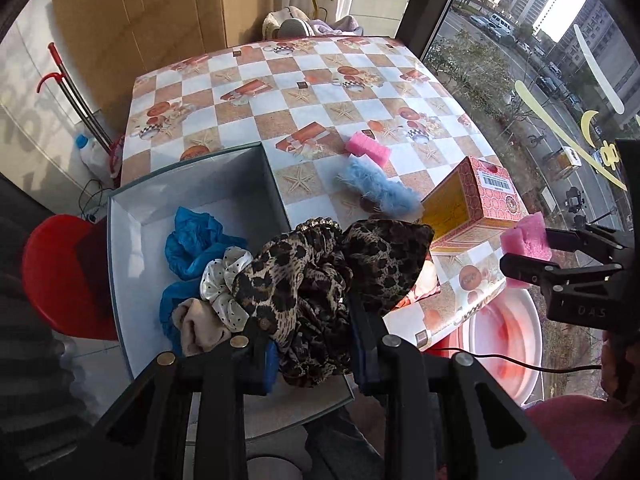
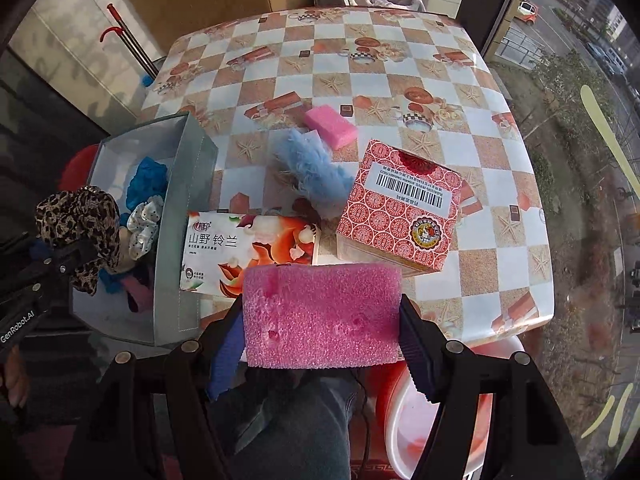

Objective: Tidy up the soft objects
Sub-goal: 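Carry the leopard scrunchie and pink sponge over the white box with both tools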

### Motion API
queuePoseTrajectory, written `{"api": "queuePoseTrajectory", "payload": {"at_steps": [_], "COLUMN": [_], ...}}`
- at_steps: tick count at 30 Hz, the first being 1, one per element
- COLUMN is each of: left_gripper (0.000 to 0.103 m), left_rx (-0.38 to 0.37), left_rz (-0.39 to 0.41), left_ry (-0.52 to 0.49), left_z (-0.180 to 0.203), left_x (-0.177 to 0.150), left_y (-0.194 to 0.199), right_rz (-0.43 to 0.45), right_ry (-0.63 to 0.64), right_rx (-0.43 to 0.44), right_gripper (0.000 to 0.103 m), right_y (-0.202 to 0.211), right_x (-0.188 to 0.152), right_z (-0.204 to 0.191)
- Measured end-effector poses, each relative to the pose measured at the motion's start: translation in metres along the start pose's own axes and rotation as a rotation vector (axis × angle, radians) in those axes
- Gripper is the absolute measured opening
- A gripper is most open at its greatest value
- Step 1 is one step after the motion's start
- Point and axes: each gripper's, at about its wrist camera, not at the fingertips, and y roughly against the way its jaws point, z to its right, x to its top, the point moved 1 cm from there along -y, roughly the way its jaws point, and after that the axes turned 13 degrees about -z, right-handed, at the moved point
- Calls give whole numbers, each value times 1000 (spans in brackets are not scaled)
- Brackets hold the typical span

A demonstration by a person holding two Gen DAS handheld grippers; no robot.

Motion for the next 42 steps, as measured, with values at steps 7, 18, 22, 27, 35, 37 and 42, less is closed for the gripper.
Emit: {"api": "queuePoseTrajectory", "payload": {"at_steps": [7,18,22,27,35,37,42], "left_gripper": [31,31,31,31,31,31,31], "left_rx": [12,24,36,38,44,49,56], "left_rz": [37,42,40,27,9,-5,-36], "left_ry": [55,114,123,151,192,217,289], "left_z": [-19,-39,-42,-50,-59,-64,-78], "left_x": [-12,-22,-24,-25,-28,-29,-32], "left_y": [10,13,14,12,4,0,-10], "right_rz": [49,123,105,48,16,-5,-19], "right_ry": [115,211,259,279,247,251,301], "right_rx": [-20,95,109,127,164,163,148], "right_gripper": [71,71,71,71,71,71,71], "right_y": [15,46,38,19,10,5,0], "right_x": [23,65,62,55,57,58,62], "right_z": [-38,-102,-123,-132,-123,-125,-138]}}
